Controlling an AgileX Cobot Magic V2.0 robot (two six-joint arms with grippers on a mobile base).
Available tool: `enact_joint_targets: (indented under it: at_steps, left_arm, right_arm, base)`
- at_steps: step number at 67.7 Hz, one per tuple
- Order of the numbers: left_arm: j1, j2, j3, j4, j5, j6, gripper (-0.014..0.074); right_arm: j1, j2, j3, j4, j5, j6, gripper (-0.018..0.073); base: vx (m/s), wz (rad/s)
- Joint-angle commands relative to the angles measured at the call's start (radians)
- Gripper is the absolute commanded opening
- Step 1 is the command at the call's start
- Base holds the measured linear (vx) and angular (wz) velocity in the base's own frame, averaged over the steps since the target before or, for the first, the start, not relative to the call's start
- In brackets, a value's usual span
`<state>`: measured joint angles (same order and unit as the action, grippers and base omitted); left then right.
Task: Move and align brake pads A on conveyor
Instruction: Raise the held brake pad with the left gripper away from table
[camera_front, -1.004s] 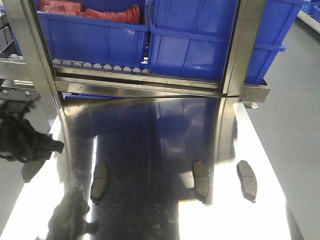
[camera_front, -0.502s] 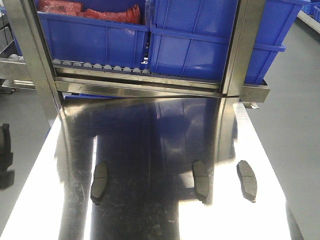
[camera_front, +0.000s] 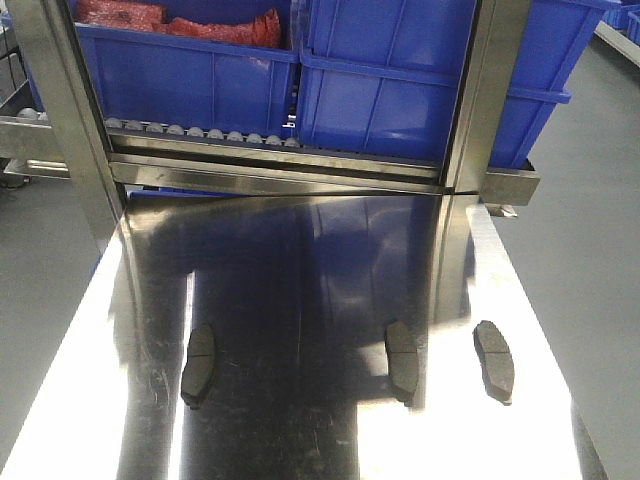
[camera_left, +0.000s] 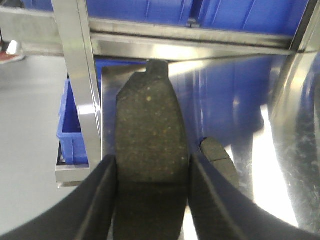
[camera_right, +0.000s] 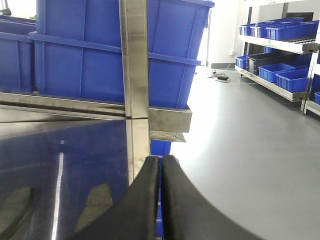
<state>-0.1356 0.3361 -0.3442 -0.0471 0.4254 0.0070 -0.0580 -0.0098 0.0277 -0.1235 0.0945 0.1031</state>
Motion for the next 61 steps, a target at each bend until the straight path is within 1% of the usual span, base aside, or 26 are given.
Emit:
enact_joint_targets:
  at_steps: [1, 14, 61]
  left_arm:
    - [-0.002, -0.015, -0.027, -0.007, -0.063, -0.007, -0.0006]
    - [-0.002, -0.016, -0.027, -0.007, -0.007, -0.007, -0.0006]
    - [-0.002, -0.016, -0.027, -0.007, -0.006, -0.007, -0.0006]
  right_arm:
    - [0.0, -0.013, 0.012, -0.007, -0.076, 0.002, -0.0007]
    - [0.0, -0.013, 0.012, -0.007, -0.076, 0.002, -0.0007]
    - [0.0, -0.013, 0.012, -0.007, -0.086, 0.002, -0.0007]
  base:
    - [0.0, 0.0]
    - [0.0, 0.0]
    - [0.0, 0.0]
